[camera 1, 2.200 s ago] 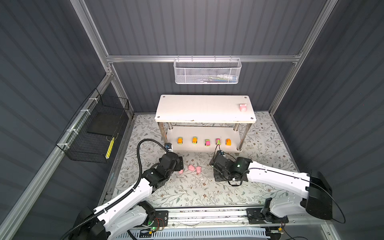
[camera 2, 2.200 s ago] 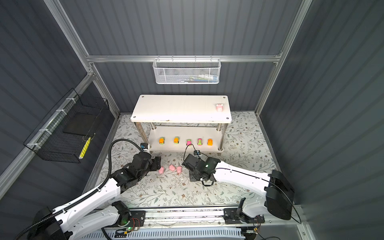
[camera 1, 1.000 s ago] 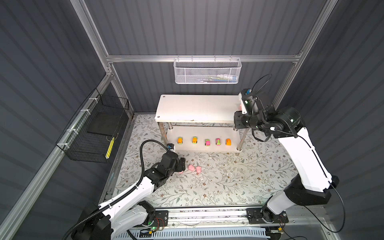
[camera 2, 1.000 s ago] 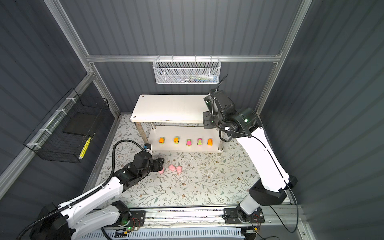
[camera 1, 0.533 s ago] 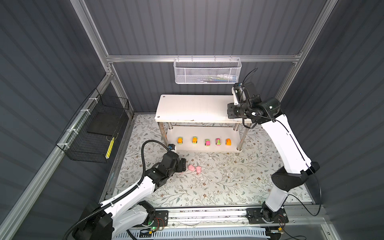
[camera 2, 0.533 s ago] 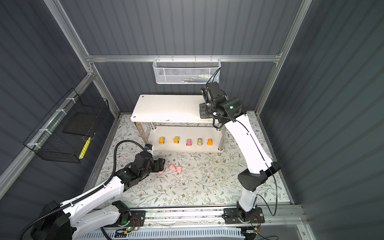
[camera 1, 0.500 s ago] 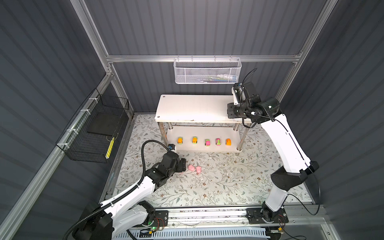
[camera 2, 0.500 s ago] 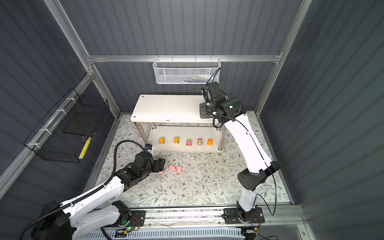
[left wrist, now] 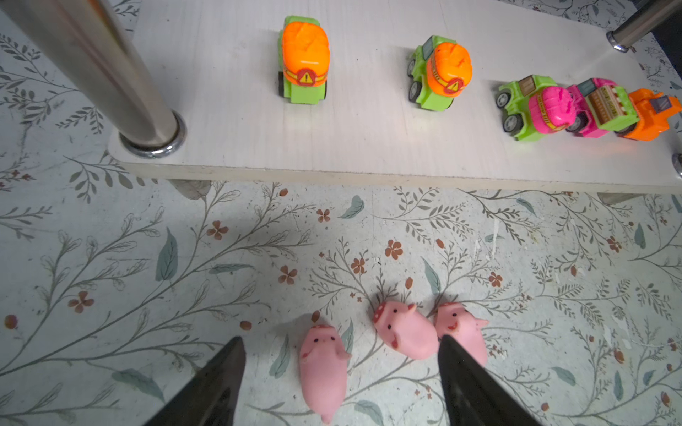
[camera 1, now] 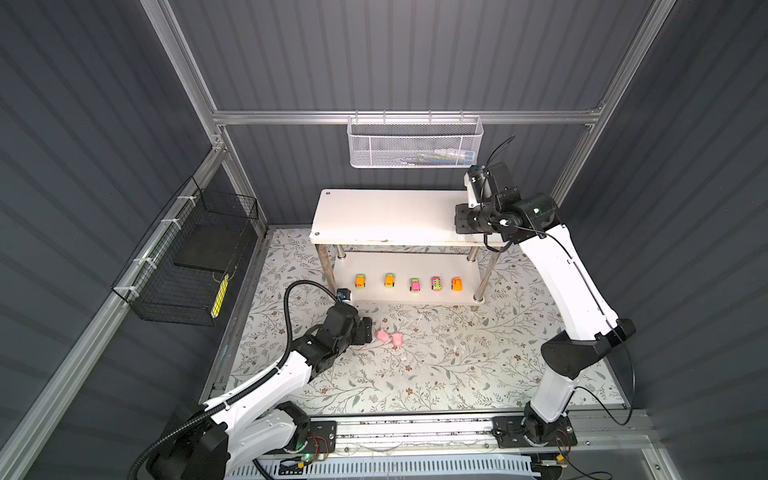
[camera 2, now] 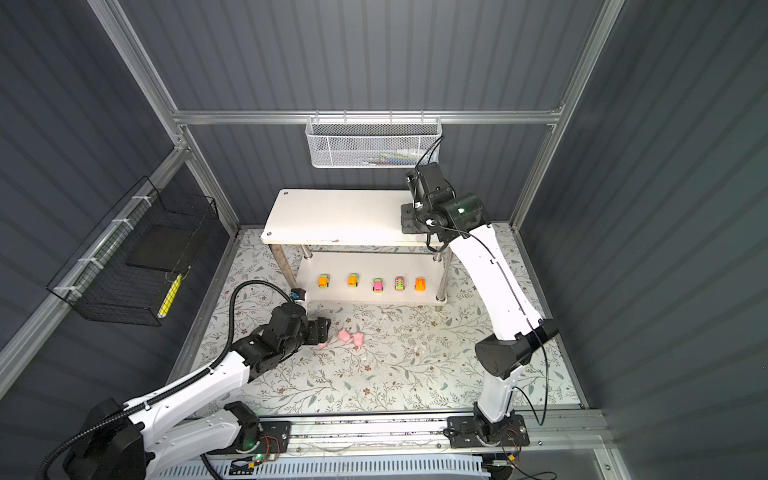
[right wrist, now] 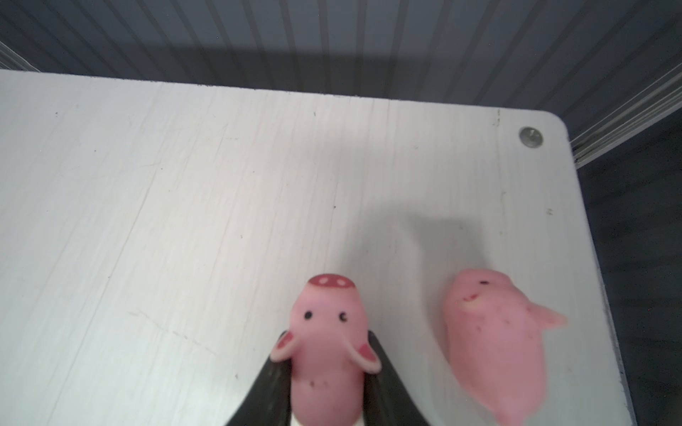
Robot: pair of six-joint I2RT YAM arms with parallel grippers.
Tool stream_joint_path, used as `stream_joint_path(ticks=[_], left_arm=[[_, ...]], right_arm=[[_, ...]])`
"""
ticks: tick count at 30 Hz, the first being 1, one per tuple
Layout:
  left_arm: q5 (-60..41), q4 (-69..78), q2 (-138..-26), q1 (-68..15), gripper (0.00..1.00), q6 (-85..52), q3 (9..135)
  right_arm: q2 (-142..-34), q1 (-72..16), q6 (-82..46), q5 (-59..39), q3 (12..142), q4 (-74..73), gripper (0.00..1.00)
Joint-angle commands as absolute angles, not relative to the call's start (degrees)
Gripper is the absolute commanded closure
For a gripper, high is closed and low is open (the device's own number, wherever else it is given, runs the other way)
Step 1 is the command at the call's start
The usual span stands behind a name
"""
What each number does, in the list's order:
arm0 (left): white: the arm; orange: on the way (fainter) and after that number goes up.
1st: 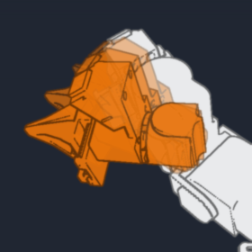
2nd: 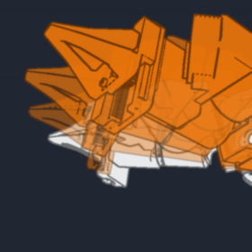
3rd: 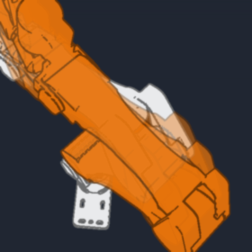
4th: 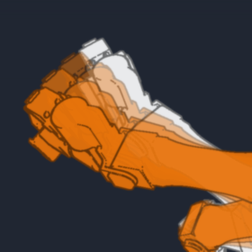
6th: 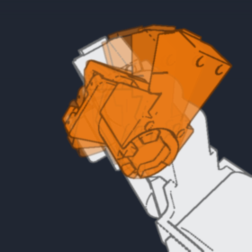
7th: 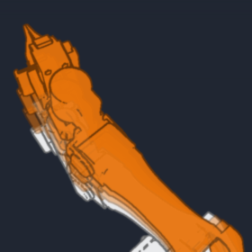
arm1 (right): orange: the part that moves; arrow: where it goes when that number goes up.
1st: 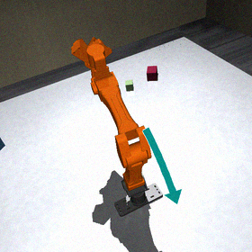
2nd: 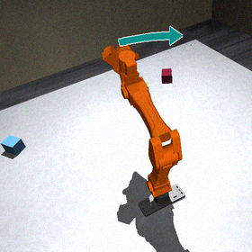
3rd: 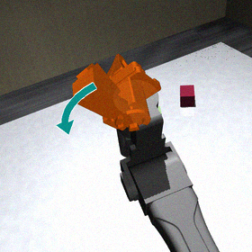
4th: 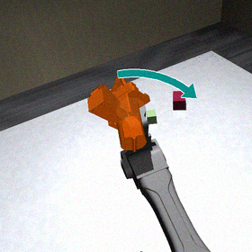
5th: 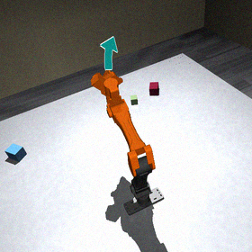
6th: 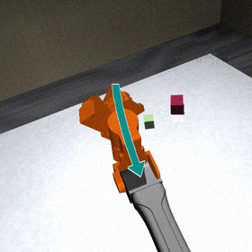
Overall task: Place and organize the plastic toys onto the shelf
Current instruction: 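Lower the pig onto the top shelf beside the first pig and open the right gripper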
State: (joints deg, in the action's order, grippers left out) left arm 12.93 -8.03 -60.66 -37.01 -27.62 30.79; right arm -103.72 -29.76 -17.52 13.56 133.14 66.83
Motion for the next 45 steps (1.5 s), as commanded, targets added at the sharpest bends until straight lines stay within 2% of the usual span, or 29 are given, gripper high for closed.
stream_joint_path(ticks=[1, 10, 26, 45], left_arm=[[11.95, -7.91, -61.12, -36.74, 0.18, -26.65, 31.29], [11.51, -7.65, -62.13, -36.73, 0.18, -26.46, 31.29], [11.58, -7.65, -62.17, -36.40, 0.18, -26.31, 30.85], [11.60, -8.43, -62.84, -36.27, 0.18, -26.63, 31.78]], right_arm=[[-104.85, -29.36, -17.27, 12.34, 132.63, 65.92, 0.68], [-105.64, -29.04, -17.67, 11.77, 133.10, 65.82, 0.66], [-105.83, -28.88, -17.72, 11.76, 133.87, 65.35, 0.54], [-95.47, -29.09, -18.47, 7.68, 129.08, 59.92, 0.46]])
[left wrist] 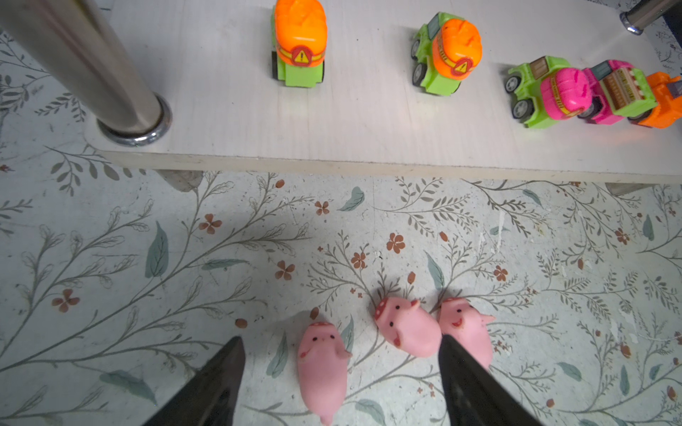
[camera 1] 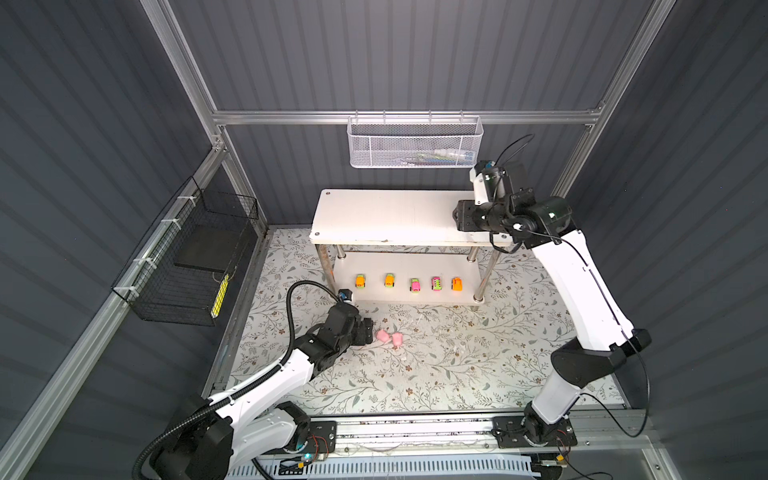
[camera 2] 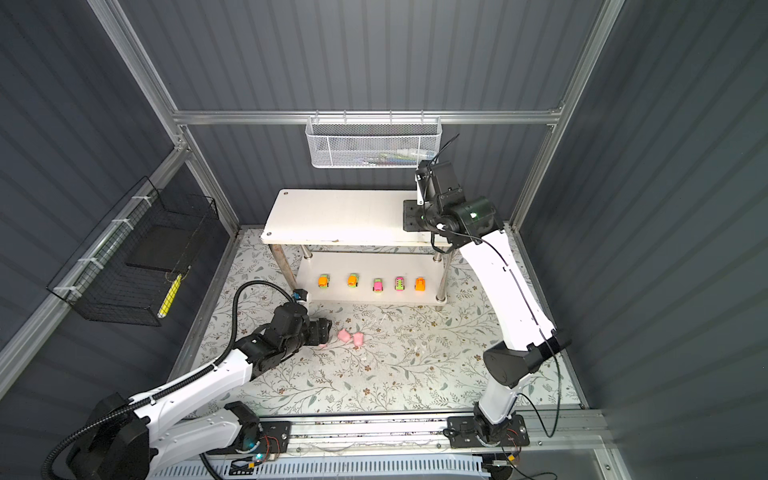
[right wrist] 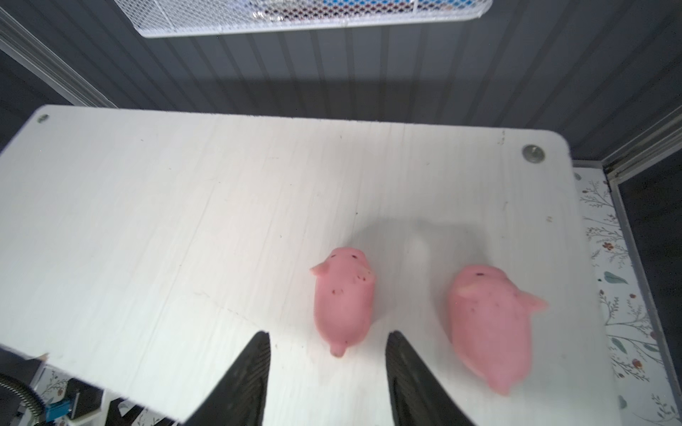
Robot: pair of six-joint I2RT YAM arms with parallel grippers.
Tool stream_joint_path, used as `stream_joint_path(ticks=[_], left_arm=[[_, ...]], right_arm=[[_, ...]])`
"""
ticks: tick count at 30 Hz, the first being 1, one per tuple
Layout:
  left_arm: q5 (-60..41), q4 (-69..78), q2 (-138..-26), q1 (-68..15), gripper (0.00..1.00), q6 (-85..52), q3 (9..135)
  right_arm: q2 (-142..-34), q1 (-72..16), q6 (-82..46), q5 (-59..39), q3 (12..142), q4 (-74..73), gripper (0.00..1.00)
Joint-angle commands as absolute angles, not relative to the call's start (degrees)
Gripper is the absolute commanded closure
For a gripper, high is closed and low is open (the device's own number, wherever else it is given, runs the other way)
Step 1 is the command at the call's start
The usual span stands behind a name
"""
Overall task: Place and organize the plastic toys onto the shelf
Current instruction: 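Lower the pig onto the top shelf beside the first pig and open the right gripper, then draw the right gripper back down and lower it onto another pink pig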
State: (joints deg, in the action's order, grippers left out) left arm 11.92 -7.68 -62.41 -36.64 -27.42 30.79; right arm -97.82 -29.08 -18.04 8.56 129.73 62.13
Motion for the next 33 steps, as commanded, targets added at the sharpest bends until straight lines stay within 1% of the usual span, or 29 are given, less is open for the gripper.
stream_joint_path(ticks=[1, 5, 11, 16, 22, 28, 33], left_arm=[[11.66, -8.51, -62.95, -36.29, 0.17, -26.71, 31.75], [11.94, -8.87, -63.21, -36.28, 0.17, -26.90, 32.21], [13.10, -10.06, -62.47, -36.30, 0.17, -27.16, 32.90], [13.98, -11.54, -61.60, -36.27, 0.17, -27.08, 33.65], [12.35, -13.24, -60.51, -36.25, 0.17, -27.29, 33.36], [11.30, -15.64, -60.53, -36.30, 0.18, -28.30, 31.42], [10.79, -15.73, -59.71, -36.30, 0.18, -29.49, 29.49]], right_arm=[[-94.46, -29.09, -18.33, 7.78, 128.48, 59.24, 0.46], [-89.34, -29.26, -17.49, 5.52, 123.93, 55.18, 0.45], [-75.79, -32.05, -14.77, 3.29, 107.50, 44.26, 0.45], [-61.10, -38.66, -10.59, 5.22, 89.49, 35.90, 0.46], [-49.43, -46.02, -10.42, 5.77, 72.94, 33.70, 0.45], [-43.53, -49.01, -18.15, 1.46, 58.19, 29.78, 0.45], [-46.09, -51.13, -23.81, -0.35, 49.22, 23.92, 0.46]])
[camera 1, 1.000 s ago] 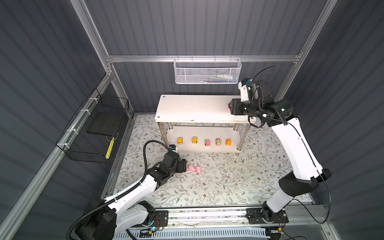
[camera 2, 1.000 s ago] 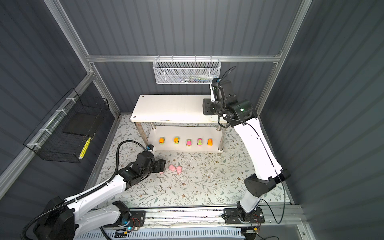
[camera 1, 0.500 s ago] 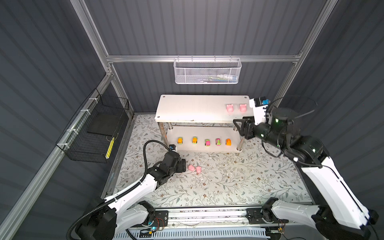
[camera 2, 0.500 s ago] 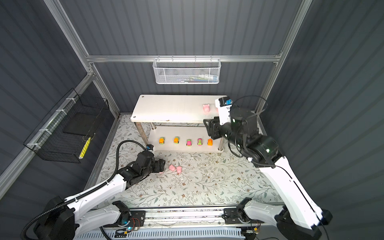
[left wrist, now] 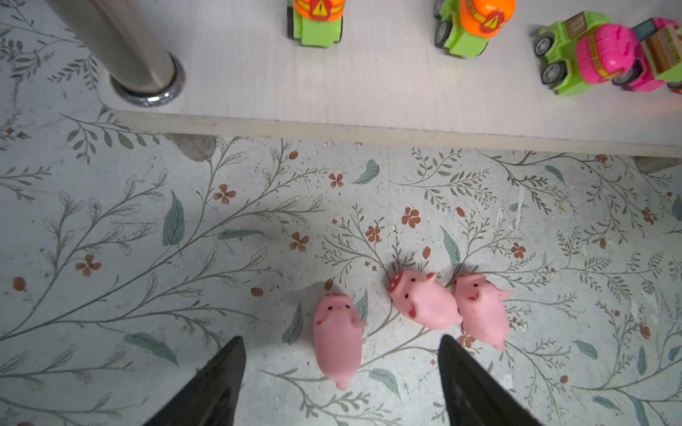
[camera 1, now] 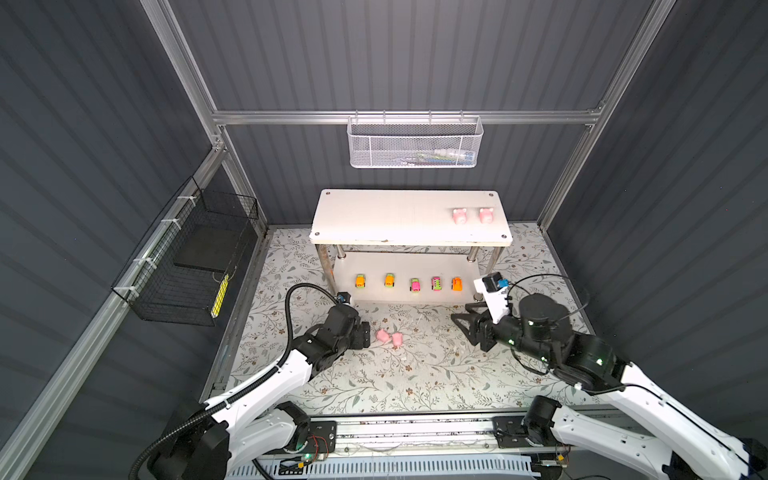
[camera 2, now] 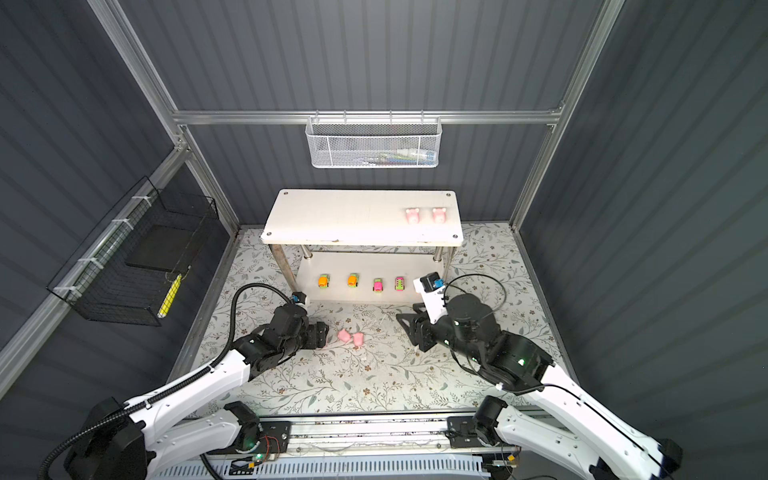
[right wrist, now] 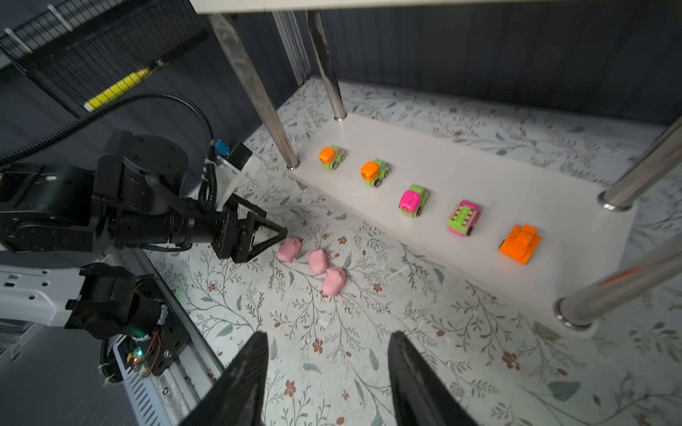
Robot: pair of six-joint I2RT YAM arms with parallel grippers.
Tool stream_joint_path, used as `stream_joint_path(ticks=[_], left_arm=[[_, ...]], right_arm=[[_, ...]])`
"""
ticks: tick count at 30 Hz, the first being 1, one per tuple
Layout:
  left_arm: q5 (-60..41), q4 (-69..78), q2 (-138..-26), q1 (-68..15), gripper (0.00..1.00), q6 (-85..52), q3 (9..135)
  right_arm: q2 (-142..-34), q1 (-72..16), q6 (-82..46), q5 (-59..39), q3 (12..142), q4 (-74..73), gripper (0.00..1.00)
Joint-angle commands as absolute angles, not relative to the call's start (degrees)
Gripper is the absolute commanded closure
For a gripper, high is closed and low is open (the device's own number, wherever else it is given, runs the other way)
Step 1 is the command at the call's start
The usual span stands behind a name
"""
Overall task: Place and organize the plastic toys onto the shelf
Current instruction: 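Draw the right gripper back down and lower it onto another pink pig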
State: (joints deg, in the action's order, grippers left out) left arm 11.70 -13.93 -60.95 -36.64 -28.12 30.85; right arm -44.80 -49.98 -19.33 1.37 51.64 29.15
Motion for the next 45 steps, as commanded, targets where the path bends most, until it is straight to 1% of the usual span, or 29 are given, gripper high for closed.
stream_joint_path(ticks=[1, 5, 8, 10, 15, 18, 22, 28, 34, 40, 45], left_arm=[[11.12, -15.68, -59.29, -36.28, 0.18, -29.87, 29.21], [12.89, -15.90, -57.55, -36.30, 0.19, -30.85, 29.12], [13.58, -15.93, -57.52, -36.30, 0.19, -31.07, 29.47], [13.97, -15.97, -57.97, -36.22, 0.19, -31.15, 29.61], [14.59, -15.56, -57.64, -36.24, 0.19, -31.55, 29.55], [14.92, -16.01, -56.73, -36.28, 0.19, -31.34, 29.48], [16.26, -17.20, -54.83, -36.29, 0.19, -31.11, 28.99], [17.12, -17.48, -53.69, -36.30, 0.19, -31.29, 28.48], [17.15, -17.05, -53.78, -36.22, 0.19, -31.30, 28.19], [17.23, -16.88, -53.80, -36.27, 0.19, -31.12, 28.04], [17.19, -16.46, -54.62, -36.28, 0.19, -30.93, 28.03]], right_arm=[[-47.60, -51.98, -24.59, -0.47, 48.04, 22.98, 0.46], [-54.59, -55.81, -27.16, -0.62, 46.04, 19.54, 0.46], [-61.86, -59.36, -28.70, -0.63, 46.01, 16.74, 0.45], [-68.60, -61.64, -29.72, 0.68, 47.15, 15.57, 0.45], [-83.15, -63.39, -33.21, 2.67, 52.84, 15.67, 0.43], [-88.39, -63.59, -35.42, 5.28, 55.41, 15.71, 0.42], [-92.28, -63.61, -36.78, 8.29, 58.51, 15.75, 0.40], [-98.63, -63.21, -39.19, 11.57, 62.79, 18.73, 0.40], [-102.43, -61.46, -41.20, 11.36, 65.43, 20.64, 0.42], [-103.58, -60.74, -42.17, 11.90, 66.03, 21.85, 0.43], [-105.23, -59.70, -42.11, 11.80, 67.37, 23.63, 0.46]])
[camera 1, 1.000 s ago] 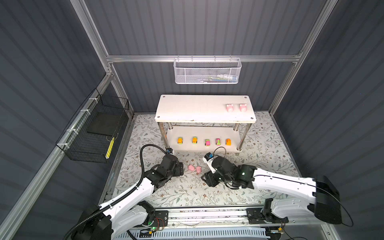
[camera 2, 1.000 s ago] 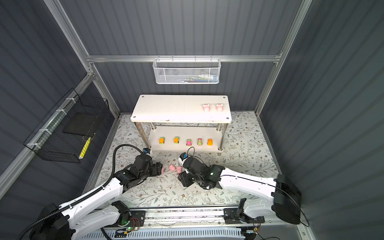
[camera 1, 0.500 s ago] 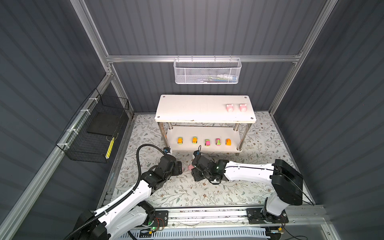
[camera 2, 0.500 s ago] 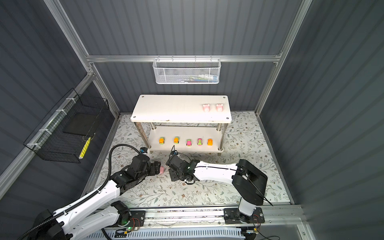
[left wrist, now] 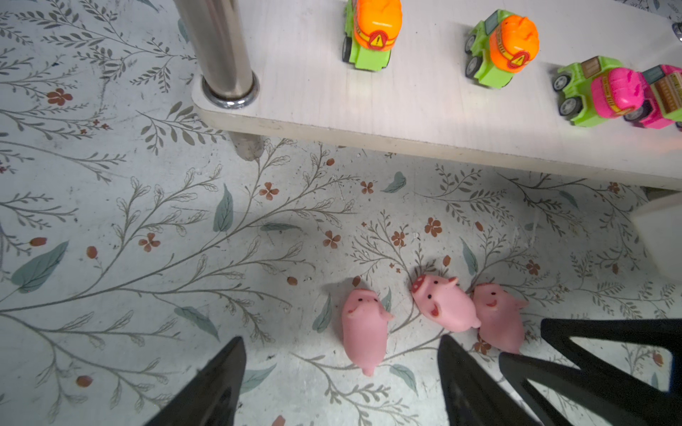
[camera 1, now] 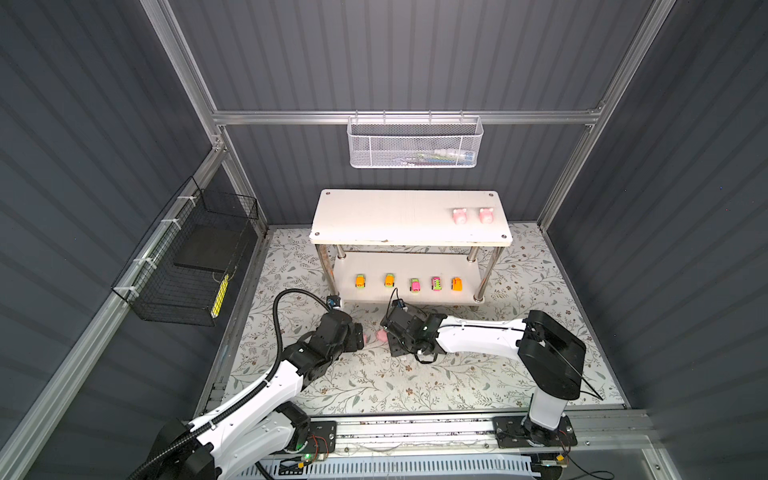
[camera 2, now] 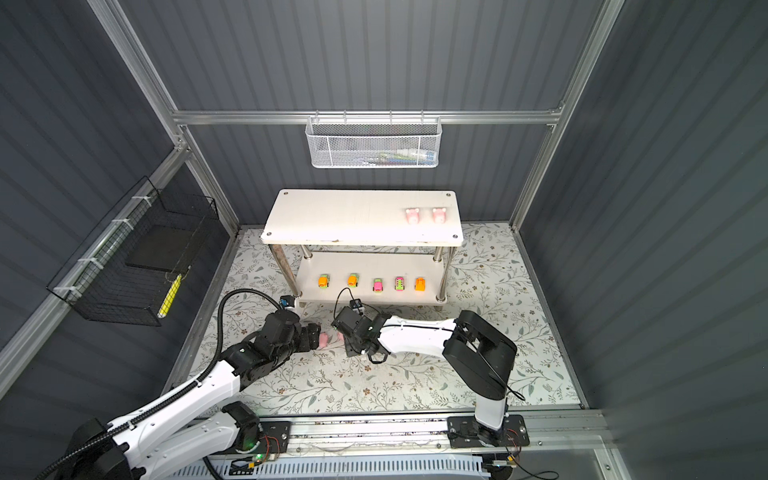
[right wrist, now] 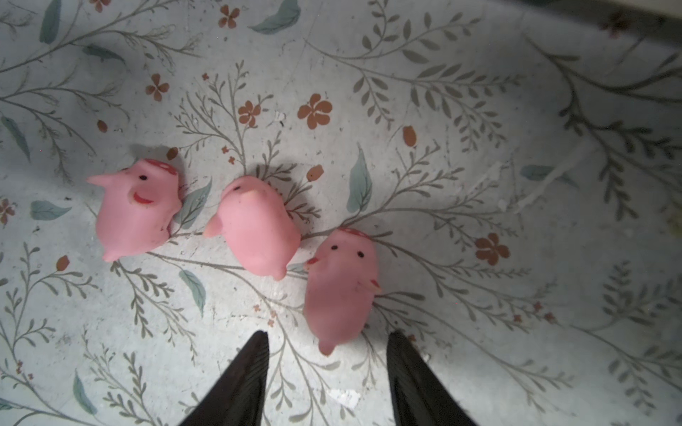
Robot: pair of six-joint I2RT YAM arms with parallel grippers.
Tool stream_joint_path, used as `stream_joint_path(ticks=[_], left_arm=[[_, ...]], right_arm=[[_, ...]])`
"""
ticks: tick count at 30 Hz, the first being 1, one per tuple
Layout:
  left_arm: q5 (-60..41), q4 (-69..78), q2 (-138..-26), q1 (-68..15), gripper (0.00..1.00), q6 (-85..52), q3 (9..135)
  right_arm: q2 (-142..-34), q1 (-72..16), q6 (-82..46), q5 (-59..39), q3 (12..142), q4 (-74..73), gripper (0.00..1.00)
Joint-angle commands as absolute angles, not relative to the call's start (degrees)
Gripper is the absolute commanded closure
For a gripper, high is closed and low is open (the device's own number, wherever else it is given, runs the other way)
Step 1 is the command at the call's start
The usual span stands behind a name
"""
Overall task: Place and organize the plastic toys onto the shelf
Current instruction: 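Draw the right gripper back down and lower it onto another pink pig, then close the right gripper on the pink pig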
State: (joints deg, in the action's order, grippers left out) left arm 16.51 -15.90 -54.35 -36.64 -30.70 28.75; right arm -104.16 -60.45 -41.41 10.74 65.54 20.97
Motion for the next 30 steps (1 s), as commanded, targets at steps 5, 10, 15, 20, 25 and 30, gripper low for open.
stream_joint_path(ticks=[5, 10, 15, 20, 25, 30], left_arm=[[17.00, -15.97, -55.45, -36.28, 0.19, -30.87, 27.93], [17.06, -15.60, -55.87, -36.19, 0.19, -30.67, 27.86], [16.61, -14.72, -57.32, -36.26, 0.18, -30.68, 27.77], [16.77, -14.33, -57.95, -36.14, 0.18, -30.45, 27.84], [16.79, -14.07, -58.61, -36.18, 0.18, -30.15, 28.04], [16.71, -13.62, -59.28, -36.21, 0.18, -30.06, 28.12]], right_arm=[[-107.15, -58.90, -41.66, 11.21, 68.98, 24.28, 0.47], [-108.82, -58.10, -41.66, 10.80, 70.44, 25.25, 0.49], [-111.19, -57.64, -40.87, 10.90, 73.13, 26.65, 0.51], [-112.41, -57.50, -40.51, 10.37, 74.27, 27.08, 0.53], [-112.97, -57.41, -40.39, 10.03, 74.75, 27.47, 0.54], [-113.79, -57.33, -40.24, 9.52, 75.24, 27.86, 0.58]])
